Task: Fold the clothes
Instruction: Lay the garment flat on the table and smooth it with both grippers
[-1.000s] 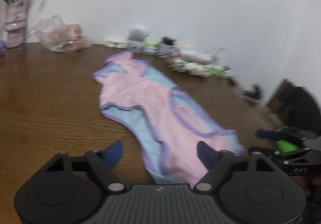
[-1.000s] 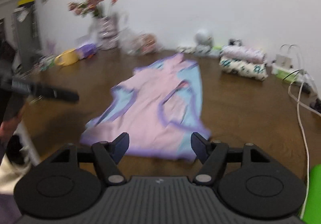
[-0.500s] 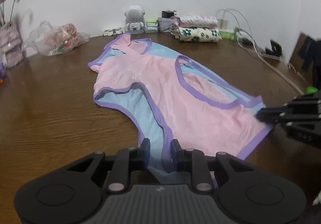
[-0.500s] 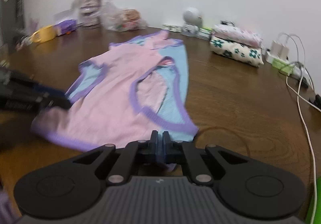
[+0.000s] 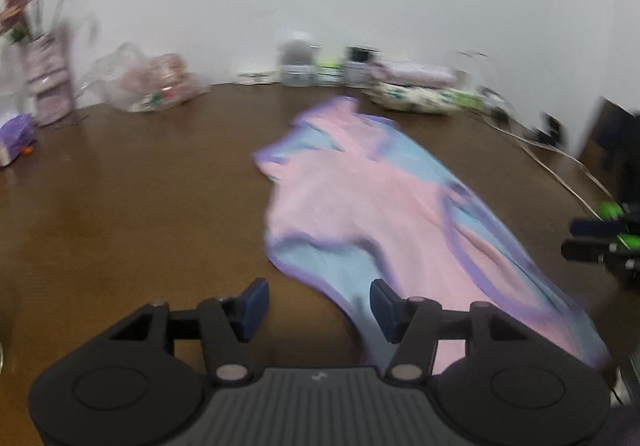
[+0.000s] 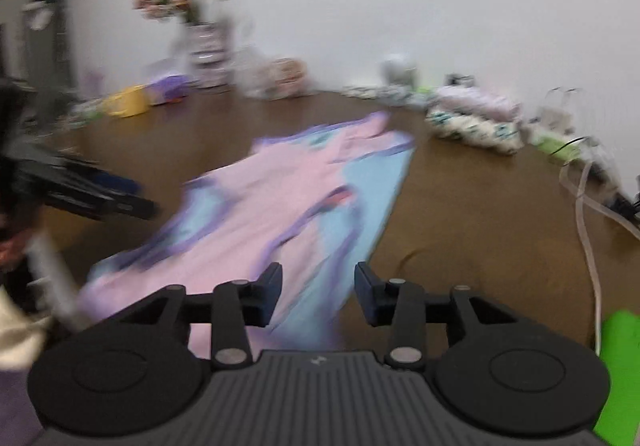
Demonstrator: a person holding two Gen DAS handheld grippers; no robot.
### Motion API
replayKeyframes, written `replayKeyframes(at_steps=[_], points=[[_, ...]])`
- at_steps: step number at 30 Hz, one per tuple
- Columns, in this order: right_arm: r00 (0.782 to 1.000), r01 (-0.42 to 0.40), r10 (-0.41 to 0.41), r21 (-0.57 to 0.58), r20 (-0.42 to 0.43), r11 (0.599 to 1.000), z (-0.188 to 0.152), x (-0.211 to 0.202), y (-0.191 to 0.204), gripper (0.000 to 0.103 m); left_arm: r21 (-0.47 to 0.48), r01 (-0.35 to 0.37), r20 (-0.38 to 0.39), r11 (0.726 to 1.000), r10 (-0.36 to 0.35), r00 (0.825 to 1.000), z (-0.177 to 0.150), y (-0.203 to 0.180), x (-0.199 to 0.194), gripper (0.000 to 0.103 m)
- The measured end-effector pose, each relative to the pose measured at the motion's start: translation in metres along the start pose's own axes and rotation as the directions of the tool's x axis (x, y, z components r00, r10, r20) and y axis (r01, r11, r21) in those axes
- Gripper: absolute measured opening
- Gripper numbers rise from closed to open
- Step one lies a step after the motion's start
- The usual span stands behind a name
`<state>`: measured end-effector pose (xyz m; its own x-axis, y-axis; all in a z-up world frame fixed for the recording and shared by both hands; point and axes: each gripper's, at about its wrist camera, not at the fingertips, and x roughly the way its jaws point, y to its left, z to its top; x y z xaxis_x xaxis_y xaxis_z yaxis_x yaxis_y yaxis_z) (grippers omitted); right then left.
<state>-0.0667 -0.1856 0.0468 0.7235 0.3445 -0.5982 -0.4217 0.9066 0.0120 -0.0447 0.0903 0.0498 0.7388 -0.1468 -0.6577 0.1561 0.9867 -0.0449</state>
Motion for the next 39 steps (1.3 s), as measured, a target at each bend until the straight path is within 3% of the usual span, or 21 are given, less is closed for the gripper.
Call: replayKeyframes(at_steps=[3,6,7,9,11,13,20,23,25,29,33,38,39], points=[[0.998,0.045,-0.046,0.041,0.032,0.998,0.015,0.020,-0.008,0.037,-0.007,-0.013,-0.014,1.000,0.013,1.000,0.012,-0.001,0.025,0.054],[0.999,0.037,-0.037,0.024,0.010,0.999,0.016,0.037,-0.008,0.036,0.062,-0.020,-0.022,0.998,0.021,1.000,0.013,-0.011,0.035,0.053],[1.000,0.030,-0.030,0.012,0.001,0.999,0.015,0.040,-0.006,0.032,0.088,-0.024,-0.031,0.996,0.027,0.999,0.012,-0.015,0.039,0.051],[1.000,0.016,-0.016,-0.021,-0.016,1.000,0.010,0.045,0.000,0.020,0.141,-0.028,-0.042,0.990,0.034,0.999,0.007,-0.024,0.041,0.033],[1.000,0.014,-0.015,-0.049,-0.019,0.999,0.007,0.045,0.008,0.008,0.180,-0.040,-0.032,0.983,0.047,0.998,0.003,-0.031,0.037,0.030],[0.999,0.039,-0.040,-0.050,-0.011,0.998,0.006,0.042,0.010,0.003,0.201,-0.054,-0.032,0.978,0.062,0.998,0.001,-0.035,0.034,0.029],[0.986,0.161,-0.165,0.140,0.019,0.977,-0.003,0.019,-0.029,0.004,0.155,-0.030,-0.012,0.987,0.033,0.999,-0.003,-0.025,0.033,0.031],[0.978,0.196,-0.206,0.228,0.020,0.954,-0.009,0.008,-0.047,0.020,0.131,-0.057,-0.014,0.990,0.059,0.998,-0.001,-0.022,0.034,0.040],[0.975,0.203,-0.219,0.265,0.035,0.943,-0.011,0.000,-0.054,0.024,0.122,-0.074,-0.029,0.990,0.078,0.997,0.002,-0.021,0.032,0.038],[0.996,0.038,-0.052,0.197,0.067,0.980,-0.001,0.008,-0.029,0.030,0.093,-0.003,-0.025,0.996,0.005,1.000,0.007,-0.026,0.023,0.040],[0.990,-0.129,0.122,0.133,0.064,0.983,0.008,0.022,-0.004,0.031,0.064,0.073,-0.047,0.995,-0.070,0.996,0.009,-0.031,0.031,0.048],[0.978,-0.207,0.207,0.110,0.015,0.972,0.008,0.041,0.012,0.031,0.026,0.167,-0.070,0.986,-0.165,0.984,0.011,-0.037,0.042,0.043],[0.975,-0.221,0.222,0.103,0.010,0.970,0.007,0.043,0.015,0.031,0.018,0.185,-0.075,0.982,-0.184,0.980,0.012,-0.038,0.044,0.037]])
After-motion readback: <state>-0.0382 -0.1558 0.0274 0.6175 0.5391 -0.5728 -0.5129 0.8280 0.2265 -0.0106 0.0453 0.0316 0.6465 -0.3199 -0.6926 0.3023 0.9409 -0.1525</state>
